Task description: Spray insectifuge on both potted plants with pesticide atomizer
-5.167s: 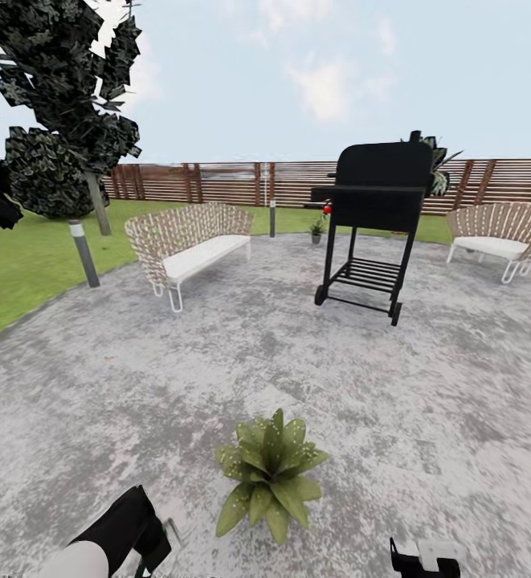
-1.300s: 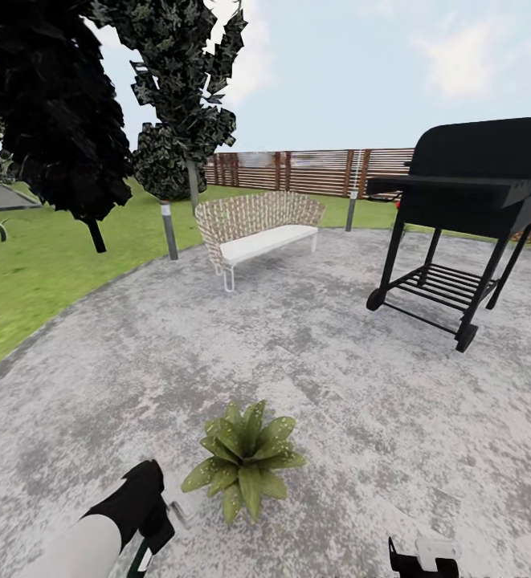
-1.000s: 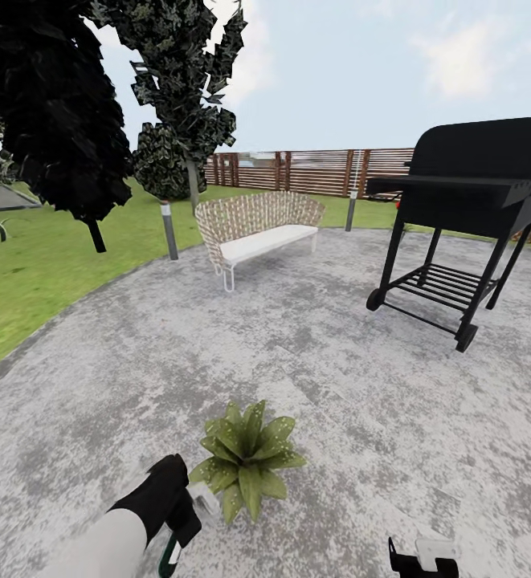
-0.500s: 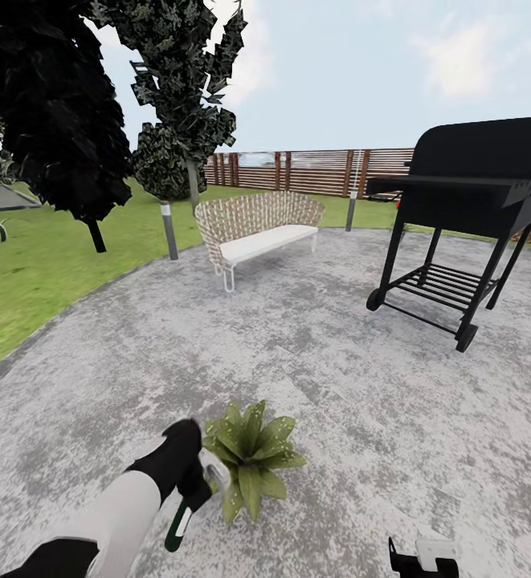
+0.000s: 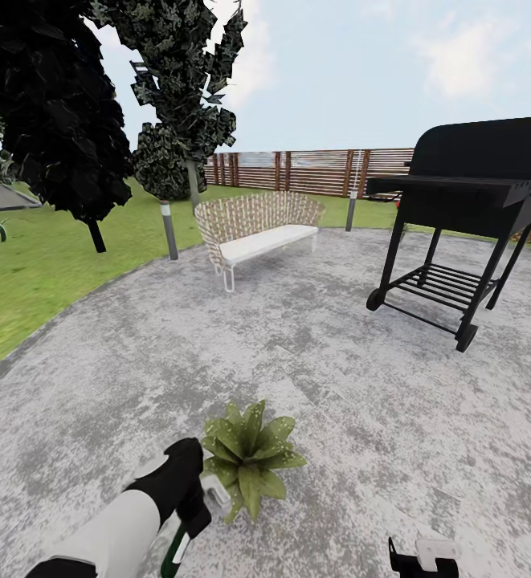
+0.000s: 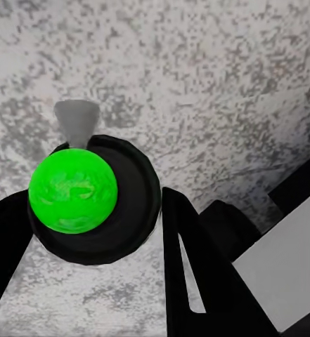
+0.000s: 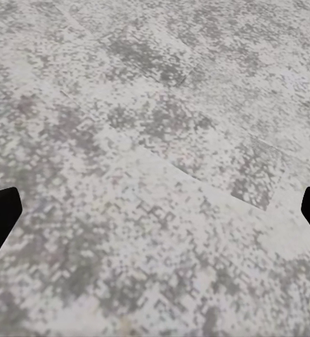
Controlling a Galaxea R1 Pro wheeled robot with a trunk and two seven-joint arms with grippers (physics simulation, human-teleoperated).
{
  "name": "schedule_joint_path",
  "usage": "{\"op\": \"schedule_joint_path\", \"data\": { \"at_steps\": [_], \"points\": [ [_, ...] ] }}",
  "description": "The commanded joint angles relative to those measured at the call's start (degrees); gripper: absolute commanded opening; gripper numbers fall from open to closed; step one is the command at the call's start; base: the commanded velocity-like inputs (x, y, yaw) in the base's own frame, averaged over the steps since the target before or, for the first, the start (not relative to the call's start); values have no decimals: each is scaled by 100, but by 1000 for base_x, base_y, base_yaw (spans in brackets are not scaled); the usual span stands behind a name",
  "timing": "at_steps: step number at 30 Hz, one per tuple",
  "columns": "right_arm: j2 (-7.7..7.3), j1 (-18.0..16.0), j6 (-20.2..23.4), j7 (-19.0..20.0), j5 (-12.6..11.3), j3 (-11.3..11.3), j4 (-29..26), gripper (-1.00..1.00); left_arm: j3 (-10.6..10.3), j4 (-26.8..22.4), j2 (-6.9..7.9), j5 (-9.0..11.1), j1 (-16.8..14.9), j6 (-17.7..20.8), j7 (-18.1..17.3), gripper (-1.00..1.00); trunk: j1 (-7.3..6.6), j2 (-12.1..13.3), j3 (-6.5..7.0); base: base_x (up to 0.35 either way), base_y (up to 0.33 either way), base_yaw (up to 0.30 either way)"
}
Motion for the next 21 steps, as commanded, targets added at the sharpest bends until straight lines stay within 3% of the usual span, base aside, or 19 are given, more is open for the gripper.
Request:
{"op": "schedule_joint_path", "data": {
  "at_steps": [1,5,11,15,18,21],
  "points": [
    [1,-5,-19,-37,61,-23,9,100,-12,-12,-7,-46,-4,-36,-60,-100,-1,-2,-6,0,0,0],
    [0,-5,-19,-37,61,-23,9,100,-5,-94,-39,-39,-13,-147,-75,-100,-1,-2,-6,0,0,0],
    [2,-5,-19,-37,61,-23,9,100,-12,-20,104,-35,-3,-199,-59,-100,-1,-2,-6,0,0,0],
    [2,-5,-19,-37,61,-23,9,100,-29,24,137,-44,201,-213,-35,-100,-1,-2,-6,0,0,0],
    [2,-5,-19,-37,61,-23,9,100,-15,18,69,-44,225,-210,-33,-100,-1,-2,-6,0,0,0],
    [0,-5,-19,-35,61,-23,9,100,-10,-52,-114,-39,229,-207,-45,-100,-1,-2,-6,0,0,0]
  ]
}}
